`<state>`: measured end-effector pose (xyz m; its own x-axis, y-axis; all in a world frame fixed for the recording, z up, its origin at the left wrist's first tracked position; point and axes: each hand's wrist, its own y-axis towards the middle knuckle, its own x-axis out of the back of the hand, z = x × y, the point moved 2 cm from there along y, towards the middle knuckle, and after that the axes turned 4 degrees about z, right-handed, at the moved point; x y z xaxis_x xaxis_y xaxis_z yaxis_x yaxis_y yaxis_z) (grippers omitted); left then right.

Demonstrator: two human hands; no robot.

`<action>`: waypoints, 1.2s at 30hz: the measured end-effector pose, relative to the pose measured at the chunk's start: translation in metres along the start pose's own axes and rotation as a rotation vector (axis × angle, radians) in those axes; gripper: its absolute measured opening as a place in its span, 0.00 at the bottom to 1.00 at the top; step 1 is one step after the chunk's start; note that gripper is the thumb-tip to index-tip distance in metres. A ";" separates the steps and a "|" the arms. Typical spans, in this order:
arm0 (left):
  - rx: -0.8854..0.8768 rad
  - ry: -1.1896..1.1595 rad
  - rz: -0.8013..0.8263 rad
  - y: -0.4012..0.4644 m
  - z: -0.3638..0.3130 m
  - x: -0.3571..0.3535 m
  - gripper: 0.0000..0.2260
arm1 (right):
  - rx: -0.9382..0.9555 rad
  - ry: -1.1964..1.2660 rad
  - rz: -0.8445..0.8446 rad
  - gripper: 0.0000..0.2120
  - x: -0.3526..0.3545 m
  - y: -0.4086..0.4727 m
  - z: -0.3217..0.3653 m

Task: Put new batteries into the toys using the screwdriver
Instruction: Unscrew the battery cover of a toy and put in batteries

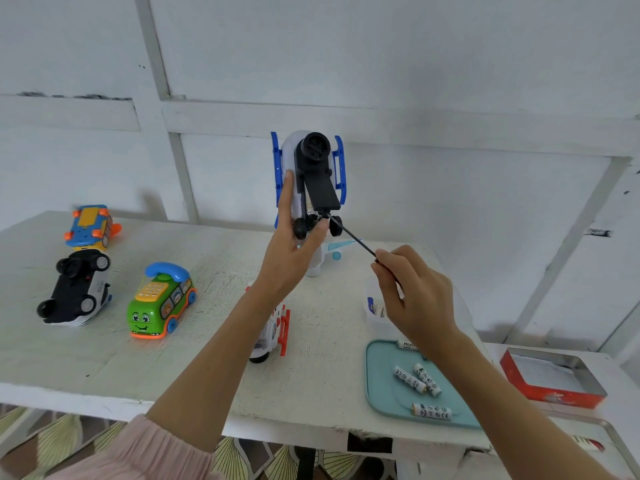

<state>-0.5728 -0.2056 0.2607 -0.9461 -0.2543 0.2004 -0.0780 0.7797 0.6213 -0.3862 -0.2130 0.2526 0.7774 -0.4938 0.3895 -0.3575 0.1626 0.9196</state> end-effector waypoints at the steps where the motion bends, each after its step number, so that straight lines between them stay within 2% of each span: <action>1: 0.008 0.022 -0.008 -0.001 0.000 0.000 0.31 | 0.005 -0.002 -0.003 0.04 0.001 0.000 0.000; 6: 0.018 0.079 0.004 -0.005 0.004 0.000 0.26 | -0.008 0.006 -0.008 0.04 0.006 0.004 0.000; 21: 0.085 0.067 0.018 -0.006 0.014 0.003 0.27 | -0.023 0.029 0.037 0.02 0.006 0.008 -0.002; 25: 0.097 0.065 0.052 -0.004 0.016 0.000 0.25 | -0.073 -0.028 0.065 0.08 0.000 0.014 -0.008; 36: 0.148 0.141 0.197 -0.011 0.028 -0.023 0.24 | -0.183 -0.074 0.056 0.06 0.005 0.012 -0.029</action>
<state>-0.5587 -0.1926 0.2280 -0.8952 -0.1583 0.4165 0.0485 0.8946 0.4442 -0.3718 -0.1889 0.2673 0.7167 -0.5398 0.4416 -0.2937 0.3407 0.8931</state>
